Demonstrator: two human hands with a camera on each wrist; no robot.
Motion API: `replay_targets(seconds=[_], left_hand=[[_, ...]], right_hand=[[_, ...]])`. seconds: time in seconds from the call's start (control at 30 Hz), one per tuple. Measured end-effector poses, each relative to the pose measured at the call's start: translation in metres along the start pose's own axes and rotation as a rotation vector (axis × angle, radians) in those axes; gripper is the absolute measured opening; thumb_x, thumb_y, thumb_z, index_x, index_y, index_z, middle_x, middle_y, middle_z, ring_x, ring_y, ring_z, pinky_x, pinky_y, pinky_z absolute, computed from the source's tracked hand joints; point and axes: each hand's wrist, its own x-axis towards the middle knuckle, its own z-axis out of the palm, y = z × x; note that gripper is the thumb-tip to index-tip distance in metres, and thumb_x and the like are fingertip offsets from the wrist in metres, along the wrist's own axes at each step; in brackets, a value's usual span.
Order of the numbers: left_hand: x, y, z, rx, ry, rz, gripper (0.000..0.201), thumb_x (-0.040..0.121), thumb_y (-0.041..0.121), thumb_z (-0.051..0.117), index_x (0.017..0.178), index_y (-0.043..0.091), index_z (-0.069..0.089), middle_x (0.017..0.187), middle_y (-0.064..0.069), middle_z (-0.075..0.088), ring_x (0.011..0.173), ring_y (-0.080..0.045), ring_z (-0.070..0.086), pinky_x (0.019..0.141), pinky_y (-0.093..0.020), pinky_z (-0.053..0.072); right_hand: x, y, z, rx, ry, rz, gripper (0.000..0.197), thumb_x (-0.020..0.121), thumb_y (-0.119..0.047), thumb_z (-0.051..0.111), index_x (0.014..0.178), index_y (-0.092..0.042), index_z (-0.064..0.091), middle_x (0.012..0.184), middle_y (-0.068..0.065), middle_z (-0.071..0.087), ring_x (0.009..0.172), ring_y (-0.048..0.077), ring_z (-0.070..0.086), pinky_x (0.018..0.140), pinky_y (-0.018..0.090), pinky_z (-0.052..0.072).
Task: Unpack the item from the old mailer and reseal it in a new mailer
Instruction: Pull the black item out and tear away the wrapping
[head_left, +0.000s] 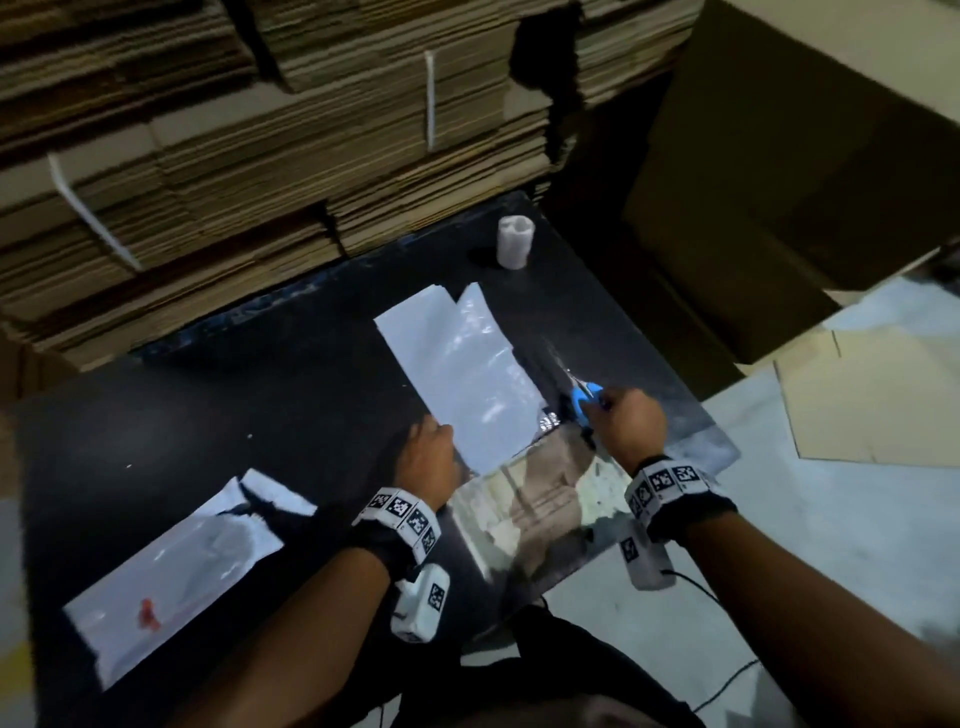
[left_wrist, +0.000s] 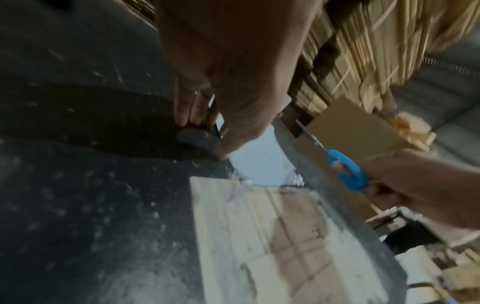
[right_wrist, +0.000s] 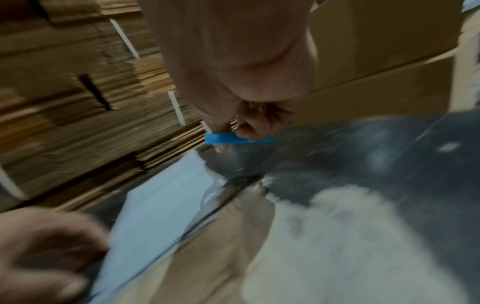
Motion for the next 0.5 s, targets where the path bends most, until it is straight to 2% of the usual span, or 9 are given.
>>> replay_targets(seconds=[0.1,0.2,0.3,0.37,0.5], left_hand=[[0.006,0.004,0.005,0.03,0.033,-0.036,0.023,0.08,0.013,0.067,0.102,0.007,0.06,0.119,-0.013,0.05,0.114,-0.031,0.047,0.092,-0.038,0.042],[0.007,0.005,0.006,0.012,0.05,-0.069,0.024,0.081,0.016,0.07,0.101,0.006,0.062,0.118,-0.012,0.052,0.113,-0.03,0.049,0.092,-0.039,0.045],[0.003,0.006,0.007,-0.005,0.06,-0.08,0.025,0.082,0.016,0.071,0.104,0.007,0.063,0.118,-0.01,0.053,0.113,-0.028,0.05,0.092,-0.04,0.047],[-0.001,0.004,0.008,-0.042,0.066,-0.072,0.026,0.081,0.013,0.07,0.106,0.007,0.064,0.117,-0.009,0.055,0.111,-0.028,0.052,0.093,-0.04,0.047],[-0.019,-0.008,0.006,-0.168,0.108,-0.073,0.028,0.082,0.006,0.068,0.109,0.006,0.065,0.116,-0.008,0.061,0.106,-0.025,0.059,0.093,-0.039,0.05]], right_hand=[[0.026,0.024,-0.008,-0.041,0.001,0.048,0.034,0.083,-0.042,0.067,0.095,-0.011,0.064,0.094,0.016,0.068,0.087,0.034,0.064,0.063,0.027,0.036],[0.042,0.038,-0.005,-0.09,-0.03,0.038,0.028,0.086,-0.032,0.065,0.099,-0.008,0.058,0.102,0.019,0.066,0.092,0.036,0.063,0.066,0.031,0.04],[0.045,0.039,-0.005,-0.152,-0.123,0.043,0.028,0.087,-0.023,0.062,0.106,-0.003,0.057,0.107,0.022,0.065,0.098,0.037,0.062,0.074,0.037,0.048],[0.045,0.036,-0.006,-0.137,-0.153,0.024,0.027,0.087,-0.024,0.061,0.104,-0.003,0.058,0.105,0.022,0.065,0.099,0.037,0.062,0.075,0.037,0.048],[0.035,0.013,-0.004,0.0,-0.113,-0.063,0.014,0.083,-0.021,0.061,0.09,-0.009,0.063,0.097,0.02,0.068,0.095,0.036,0.064,0.074,0.035,0.048]])
